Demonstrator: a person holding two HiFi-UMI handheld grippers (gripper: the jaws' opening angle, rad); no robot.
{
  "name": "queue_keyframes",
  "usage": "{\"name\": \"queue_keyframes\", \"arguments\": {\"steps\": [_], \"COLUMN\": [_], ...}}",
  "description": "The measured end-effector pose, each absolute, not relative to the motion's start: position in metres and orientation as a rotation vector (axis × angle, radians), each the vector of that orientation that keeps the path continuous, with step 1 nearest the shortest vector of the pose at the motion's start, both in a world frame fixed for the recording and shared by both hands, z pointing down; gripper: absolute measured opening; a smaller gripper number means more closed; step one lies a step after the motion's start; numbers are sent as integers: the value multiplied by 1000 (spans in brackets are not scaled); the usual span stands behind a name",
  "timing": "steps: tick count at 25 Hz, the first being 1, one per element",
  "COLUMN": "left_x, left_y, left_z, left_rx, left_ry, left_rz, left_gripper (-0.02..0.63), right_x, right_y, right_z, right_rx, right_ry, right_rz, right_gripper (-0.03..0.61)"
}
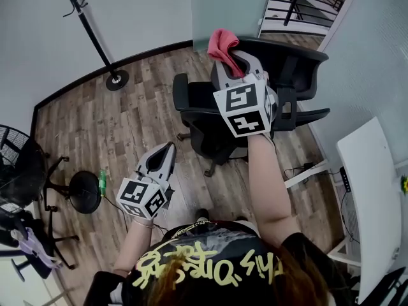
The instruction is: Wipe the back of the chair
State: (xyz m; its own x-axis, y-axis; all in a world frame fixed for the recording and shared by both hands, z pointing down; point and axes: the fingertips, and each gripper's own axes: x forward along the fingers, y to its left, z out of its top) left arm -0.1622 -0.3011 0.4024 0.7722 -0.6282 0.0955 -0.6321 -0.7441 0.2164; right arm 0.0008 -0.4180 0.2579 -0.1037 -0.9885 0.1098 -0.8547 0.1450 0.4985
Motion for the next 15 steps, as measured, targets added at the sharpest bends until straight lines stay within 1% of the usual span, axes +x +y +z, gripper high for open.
{"name": "queue_keyframes", "arguments": {"steps": [5,9,15], "left_x": [-145,-123,-83], "left_y": [-319,-327,-339], "left_z": [368,329,304], "left_rx": [2821,2910,2970], "left_ry": [-984,-981,-969], "left_rz": [-4,-48,-55], "left_gripper": [-8,-8,-6], "right_x": [-2,5,46], "right_y": [-399,-370,-317], "right_z": [235,202,156], "right_rx": [1787,1812,1916], "right_ry": [-2137,-2199,-2249], "right_rz": [-469,-569,-703], "right_gripper": [61,61,61]}}
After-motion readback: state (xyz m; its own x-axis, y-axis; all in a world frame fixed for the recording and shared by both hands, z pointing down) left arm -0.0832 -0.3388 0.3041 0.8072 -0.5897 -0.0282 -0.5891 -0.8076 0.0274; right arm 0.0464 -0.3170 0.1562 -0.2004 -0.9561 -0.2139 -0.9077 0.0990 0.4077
